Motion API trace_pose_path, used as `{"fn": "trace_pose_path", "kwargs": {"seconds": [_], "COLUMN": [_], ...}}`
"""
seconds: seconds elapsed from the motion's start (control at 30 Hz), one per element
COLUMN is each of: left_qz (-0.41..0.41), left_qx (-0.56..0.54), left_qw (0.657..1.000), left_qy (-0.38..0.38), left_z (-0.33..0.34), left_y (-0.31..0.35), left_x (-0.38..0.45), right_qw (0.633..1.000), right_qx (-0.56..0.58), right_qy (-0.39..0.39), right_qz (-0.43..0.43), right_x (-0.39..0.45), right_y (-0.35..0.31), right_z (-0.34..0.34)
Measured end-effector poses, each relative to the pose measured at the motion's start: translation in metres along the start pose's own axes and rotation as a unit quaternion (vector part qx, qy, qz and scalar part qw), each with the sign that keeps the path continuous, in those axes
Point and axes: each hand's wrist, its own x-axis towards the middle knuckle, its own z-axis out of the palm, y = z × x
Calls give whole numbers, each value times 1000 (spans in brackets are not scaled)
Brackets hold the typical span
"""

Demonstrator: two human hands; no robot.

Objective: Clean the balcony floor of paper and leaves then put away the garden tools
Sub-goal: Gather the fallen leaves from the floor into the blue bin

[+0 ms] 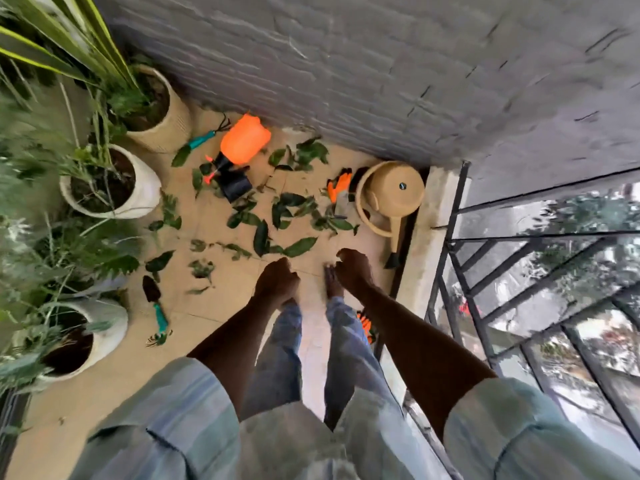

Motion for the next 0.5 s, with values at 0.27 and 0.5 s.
{"fn": "trace_pose_path", "kwargs": {"seconds": [0.27,0.5], "left_qz": [-29,-27], "left_qx": [-43,-146], "left_qw": [999,988], "left_qy": [15,31], "left_z": [79,186], "left_y": [10,-15], "left_x": [185,360], "right_qw": [998,992], "right_qx": [-36,-118], "right_qy": [-44,-51], "right_qz": [27,-21], "right_x": [193,380], "right_y": [80,174], "right_z": [53,151]}}
